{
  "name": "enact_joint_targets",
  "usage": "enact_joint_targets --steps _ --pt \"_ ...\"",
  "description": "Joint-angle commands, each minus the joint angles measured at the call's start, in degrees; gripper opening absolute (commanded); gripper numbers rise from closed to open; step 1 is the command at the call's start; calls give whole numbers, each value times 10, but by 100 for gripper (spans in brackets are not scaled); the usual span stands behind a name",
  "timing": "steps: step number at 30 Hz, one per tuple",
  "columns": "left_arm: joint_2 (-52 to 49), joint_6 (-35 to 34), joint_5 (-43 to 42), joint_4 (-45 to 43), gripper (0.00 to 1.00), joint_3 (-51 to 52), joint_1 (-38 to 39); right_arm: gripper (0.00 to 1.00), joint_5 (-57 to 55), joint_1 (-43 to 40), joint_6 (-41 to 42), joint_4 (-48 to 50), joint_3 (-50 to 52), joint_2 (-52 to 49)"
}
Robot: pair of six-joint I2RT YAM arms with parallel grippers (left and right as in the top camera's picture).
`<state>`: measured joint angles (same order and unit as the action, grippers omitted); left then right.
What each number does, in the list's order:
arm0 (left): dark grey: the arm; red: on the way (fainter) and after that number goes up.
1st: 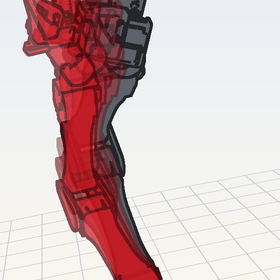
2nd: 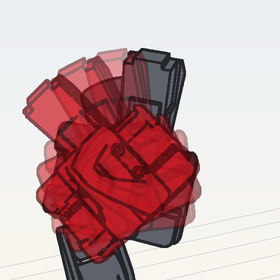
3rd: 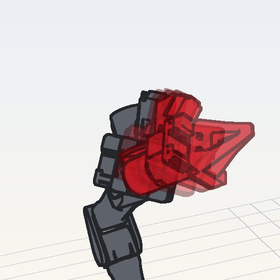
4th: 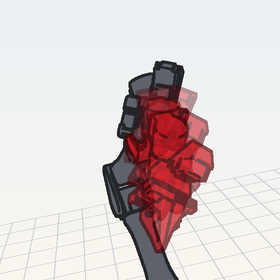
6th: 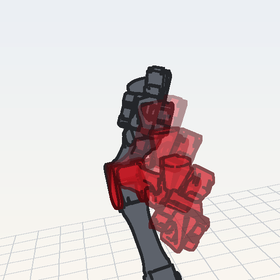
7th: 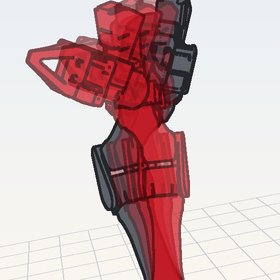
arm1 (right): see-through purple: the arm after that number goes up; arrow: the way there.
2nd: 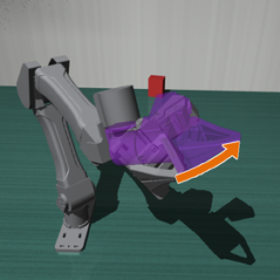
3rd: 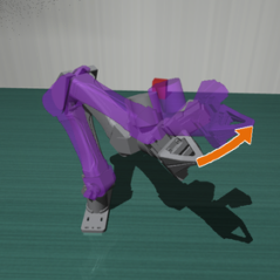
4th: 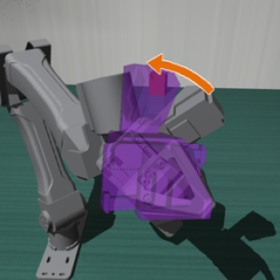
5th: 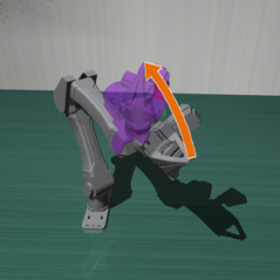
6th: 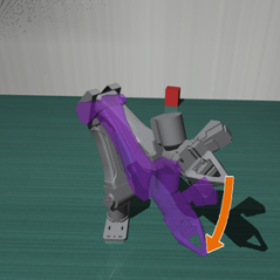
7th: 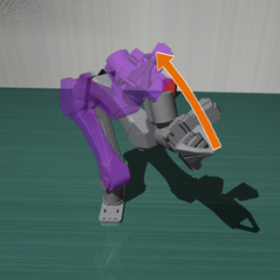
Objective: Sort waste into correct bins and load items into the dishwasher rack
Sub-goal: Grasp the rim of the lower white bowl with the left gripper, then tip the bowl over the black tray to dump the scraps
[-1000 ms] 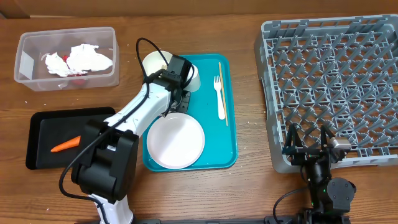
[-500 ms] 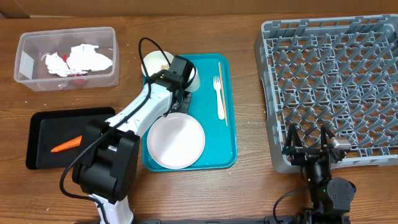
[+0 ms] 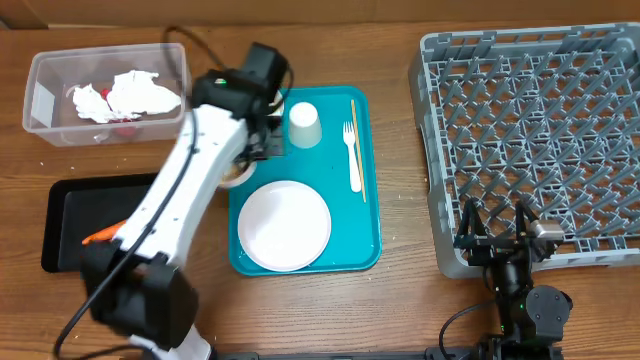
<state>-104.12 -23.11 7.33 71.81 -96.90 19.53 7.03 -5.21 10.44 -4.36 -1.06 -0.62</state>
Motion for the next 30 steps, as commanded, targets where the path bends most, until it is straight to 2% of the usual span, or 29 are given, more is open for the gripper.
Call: enact_joint_targets --steps 1,4,8,13,19,24,30 --pt "95 -51 -44 36 4 -14 -62 100 -5 -2 -4 2 6 5" --pt "130 -28 -92 42 4 -14 -108 100 -5 -2 -4 3 6 5" --pt "163 27 -209 48 4 -2 -201 100 -5 -2 -4 2 6 5" --pt "177 77 -327 35 4 78 -309 100 -5 -2 -4 2 6 5" --pt "178 146 -493 -70 4 205 -463 100 -5 -2 -4 2 6 5" --pt "175 176 -583 -143 4 299 -577 100 -5 -2 -4 2 6 5" --pt "167 176 -632 -253 4 388 -628 100 -5 -2 -4 2 6 5"
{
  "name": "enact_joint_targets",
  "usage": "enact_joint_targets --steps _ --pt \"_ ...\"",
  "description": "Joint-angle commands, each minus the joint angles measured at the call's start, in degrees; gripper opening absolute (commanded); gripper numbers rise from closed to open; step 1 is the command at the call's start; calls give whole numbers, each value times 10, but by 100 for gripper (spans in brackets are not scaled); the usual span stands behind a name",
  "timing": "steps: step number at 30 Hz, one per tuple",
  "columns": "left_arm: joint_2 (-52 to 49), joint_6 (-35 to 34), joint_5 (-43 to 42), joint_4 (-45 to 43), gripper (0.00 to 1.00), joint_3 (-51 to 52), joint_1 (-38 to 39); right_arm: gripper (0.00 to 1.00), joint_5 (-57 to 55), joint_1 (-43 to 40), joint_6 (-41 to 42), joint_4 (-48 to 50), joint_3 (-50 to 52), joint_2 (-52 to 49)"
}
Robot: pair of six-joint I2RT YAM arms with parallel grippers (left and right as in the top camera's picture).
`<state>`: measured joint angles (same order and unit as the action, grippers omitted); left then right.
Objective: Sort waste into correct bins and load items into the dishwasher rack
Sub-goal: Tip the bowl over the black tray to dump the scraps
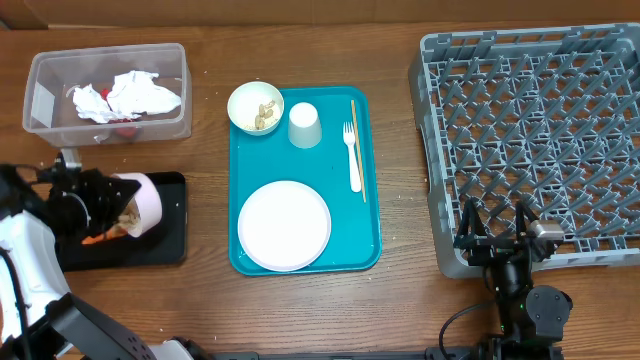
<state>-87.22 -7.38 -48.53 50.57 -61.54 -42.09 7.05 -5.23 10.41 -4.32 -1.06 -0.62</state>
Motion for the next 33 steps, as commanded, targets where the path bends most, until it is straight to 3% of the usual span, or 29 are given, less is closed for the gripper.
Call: enact_joint_targets --steps 1,4,14,17,22,33 --pt "-4 18 -83 -54 4 41 -14 100 -6 -2 -4 2 6 5" --pt "-9 4 -137 -107 4 63 -19 100 -6 -2 -4 2 6 5" --pt "-11 -12 -140 -132 4 63 -24 100 -6 -2 -4 2 6 5" --pt "-21 -42 -157 -132 4 63 -54 100 -6 -2 -4 2 6 5" --pt "-41 -27 -193 -114 4 65 -101 100 -6 -2 -4 2 6 5" --pt "-137 -10 -354 -121 4 71 -122 100 -6 -2 -4 2 6 5"
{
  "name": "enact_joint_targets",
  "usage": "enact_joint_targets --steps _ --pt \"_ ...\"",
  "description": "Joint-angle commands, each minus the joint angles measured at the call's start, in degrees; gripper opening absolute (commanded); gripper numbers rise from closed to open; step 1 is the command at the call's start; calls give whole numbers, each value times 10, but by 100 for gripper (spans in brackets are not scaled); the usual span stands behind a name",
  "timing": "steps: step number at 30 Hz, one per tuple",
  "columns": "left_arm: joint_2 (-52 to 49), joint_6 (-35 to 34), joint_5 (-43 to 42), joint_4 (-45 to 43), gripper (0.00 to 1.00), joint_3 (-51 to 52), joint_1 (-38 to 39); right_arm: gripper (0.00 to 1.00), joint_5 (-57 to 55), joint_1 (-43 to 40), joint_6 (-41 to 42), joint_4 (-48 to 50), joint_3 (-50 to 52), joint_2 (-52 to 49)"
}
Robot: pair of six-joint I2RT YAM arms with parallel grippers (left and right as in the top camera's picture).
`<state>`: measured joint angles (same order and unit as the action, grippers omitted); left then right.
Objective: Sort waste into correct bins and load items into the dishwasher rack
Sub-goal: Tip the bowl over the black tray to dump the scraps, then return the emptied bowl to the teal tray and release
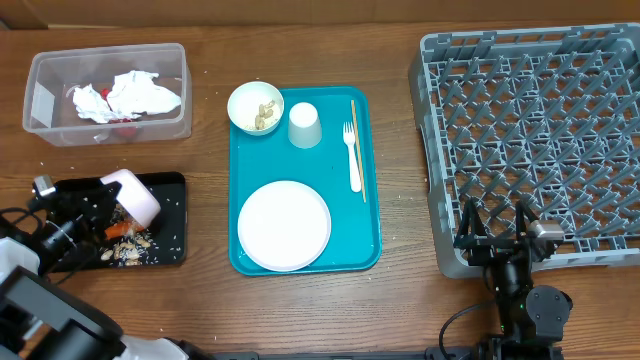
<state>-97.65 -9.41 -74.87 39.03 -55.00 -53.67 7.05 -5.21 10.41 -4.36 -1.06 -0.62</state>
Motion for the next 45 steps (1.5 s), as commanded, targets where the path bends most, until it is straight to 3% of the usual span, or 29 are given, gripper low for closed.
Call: enact_joint_targets --steps 1,4,13,15,19,23,27,33,37,39,40,45 --pt "-42 9 -100 -13 4 5 -7 100 -6 -2 -4 3 6 5" --pt "-62 21 -157 -14 4 5 -11 100 -6 -2 -4 2 6 5" --pt "-61 13 -157 -66 4 5 -11 100 -6 -2 -4 2 6 5" --pt "-61 -45 -158 -59 4 5 -11 100 -6 -2 -4 2 6 5" --pt "-61 -47 -158 -49 4 5 -11 100 -6 -2 -4 2 6 5" --pt "-61 15 -155 -75 4 5 -10 100 -6 -2 -4 2 6 5" --pt "-44 28 -158 -32 4 5 -6 100 -6 -2 -4 2 6 5" --pt "96 67 -137 -20 4 -3 66 100 -6 -2 -4 2 6 5" --pt "219 8 56 -18 4 -31 189 100 -6 -2 -4 2 6 5" --pt "275 -26 239 -18 5 -43 299 100 -6 -2 -4 2 6 5" --pt "299 -57 390 -23 6 -43 391 100 -6 -2 -4 2 6 5" --pt "275 -103 687 -55 6 -43 615 100 -6 -2 -4 3 6 5"
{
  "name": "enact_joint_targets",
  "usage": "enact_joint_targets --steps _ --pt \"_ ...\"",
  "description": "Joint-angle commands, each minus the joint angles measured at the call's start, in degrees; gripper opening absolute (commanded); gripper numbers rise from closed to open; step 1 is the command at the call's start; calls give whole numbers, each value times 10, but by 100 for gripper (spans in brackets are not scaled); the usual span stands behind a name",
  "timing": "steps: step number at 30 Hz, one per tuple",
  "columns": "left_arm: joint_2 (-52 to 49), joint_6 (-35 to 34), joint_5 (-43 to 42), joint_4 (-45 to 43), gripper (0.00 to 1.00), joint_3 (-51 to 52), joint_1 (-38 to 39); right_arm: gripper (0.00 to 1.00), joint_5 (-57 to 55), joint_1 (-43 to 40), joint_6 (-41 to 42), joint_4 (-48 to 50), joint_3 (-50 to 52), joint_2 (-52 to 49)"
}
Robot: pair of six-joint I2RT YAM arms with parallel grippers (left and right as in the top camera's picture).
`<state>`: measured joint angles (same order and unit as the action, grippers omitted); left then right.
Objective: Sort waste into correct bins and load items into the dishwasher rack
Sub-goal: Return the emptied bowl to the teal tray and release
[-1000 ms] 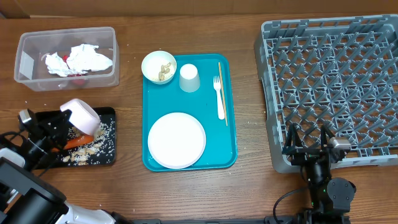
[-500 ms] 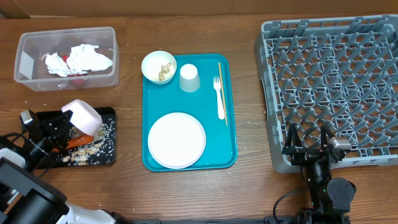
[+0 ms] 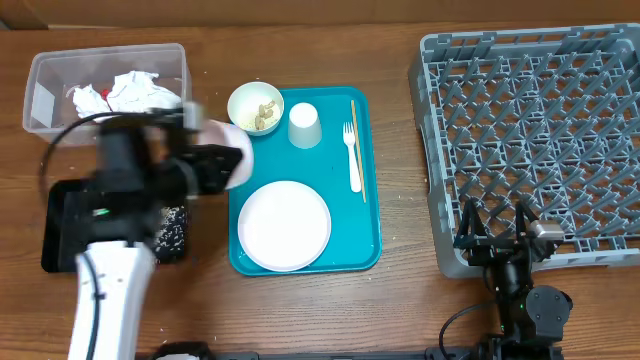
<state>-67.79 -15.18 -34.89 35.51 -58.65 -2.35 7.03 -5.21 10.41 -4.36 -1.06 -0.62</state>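
Observation:
My left gripper point(image 3: 203, 166) is shut on the rim of a pink bowl point(image 3: 228, 160), held on its side at the left edge of the teal tray point(image 3: 372, 240). On the tray are a white plate point(image 3: 284, 225), an upturned white cup point(image 3: 304, 125), a white fork point(image 3: 352, 155), a wooden stick point(image 3: 359, 150) and a cream bowl point(image 3: 256, 107) with food scraps. The grey dishwasher rack point(image 3: 530, 130) fills the right side. My right gripper point(image 3: 494, 232) rests open at the rack's front edge.
A black bin point(image 3: 58, 235) at the left holds crumbs point(image 3: 172, 232) and is partly covered by my left arm. A clear bin point(image 3: 40, 100) with crumpled tissues stands at the back left. Bare wooden table lies between tray and rack.
My left gripper has moved with the pink bowl from above the black bin, at the far left, to the left edge of the teal tray. The right arm has not moved.
My left arm first reached over the tray's upper-left corner. Then it held the pink bowl, with food inside, over the black bin. Then the bowl was tipped and scraps lay in the bin. Now the bowl is back beside the tray.

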Motion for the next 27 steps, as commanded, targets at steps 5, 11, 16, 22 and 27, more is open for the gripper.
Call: enact_joint_targets --steps 5,11,16,22,27 --pt "-129 -46 456 -116 10 -7 222 100 -5 -2 -4 2 6 5" --pt "-245 -52 443 -194 7 -7 237 100 -5 -2 -4 2 6 5" --pt "-270 -52 444 -217 12 -7 238 100 -5 -2 -4 2 6 5" --pt "-274 -52 439 -219 35 -7 238 100 -5 -2 -4 2 6 5" --pt "-263 14 455 -213 50 -35 238 100 -5 -2 -4 2 6 5"
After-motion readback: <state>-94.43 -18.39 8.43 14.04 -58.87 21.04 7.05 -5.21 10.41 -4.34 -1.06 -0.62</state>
